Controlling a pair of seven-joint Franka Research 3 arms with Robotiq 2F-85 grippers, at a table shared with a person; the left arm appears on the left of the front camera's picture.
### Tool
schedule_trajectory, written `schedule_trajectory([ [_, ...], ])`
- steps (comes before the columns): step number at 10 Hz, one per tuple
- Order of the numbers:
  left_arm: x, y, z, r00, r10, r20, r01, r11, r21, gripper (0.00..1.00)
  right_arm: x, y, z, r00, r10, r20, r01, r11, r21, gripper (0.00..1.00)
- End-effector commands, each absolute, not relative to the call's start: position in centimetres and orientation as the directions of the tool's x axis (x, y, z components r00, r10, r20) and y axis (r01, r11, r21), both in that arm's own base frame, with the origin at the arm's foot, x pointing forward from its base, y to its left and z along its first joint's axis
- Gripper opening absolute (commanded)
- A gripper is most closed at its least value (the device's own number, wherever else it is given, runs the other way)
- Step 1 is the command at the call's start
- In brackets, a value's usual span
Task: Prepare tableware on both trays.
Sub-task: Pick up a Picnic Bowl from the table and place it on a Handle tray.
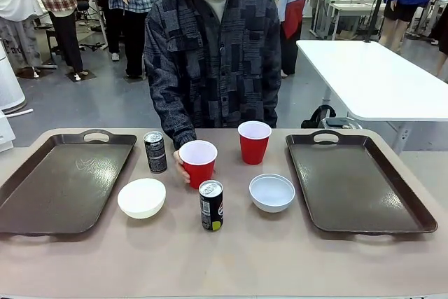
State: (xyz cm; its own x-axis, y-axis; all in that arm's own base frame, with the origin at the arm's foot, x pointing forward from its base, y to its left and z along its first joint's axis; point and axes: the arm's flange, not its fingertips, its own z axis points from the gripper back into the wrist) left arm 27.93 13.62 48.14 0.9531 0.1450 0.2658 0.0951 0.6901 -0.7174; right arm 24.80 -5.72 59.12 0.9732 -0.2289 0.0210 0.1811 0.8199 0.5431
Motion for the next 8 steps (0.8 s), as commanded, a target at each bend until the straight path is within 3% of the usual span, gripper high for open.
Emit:
schedule_trajectory([
  [1, 27.8, 13.7, 48.0, 0.951, 0.148, 0.273, 0.1, 0.687, -0.72, 1.0, 29.1, -1.8, 59.2, 0.98, -0.192, -0.056, 0.199, 0.9, 0.388, 1.0],
  [4, 27.8, 13.7, 48.0, 0.951, 0.148, 0.273, 0.1, 0.687, -0.72, 1.0, 34.6, 6.6, 56.5, 0.978, -0.194, -0.083, 0.206, 0.959, 0.194, 1.0],
  [8, 27.8, 13.7, 48.0, 0.951, 0.148, 0.273, 0.1, 0.687, -0.72, 1.0, 38.7, 13.3, 50.2, 0.989, -0.124, -0.084, 0.134, 0.982, 0.132, 1.0],
])
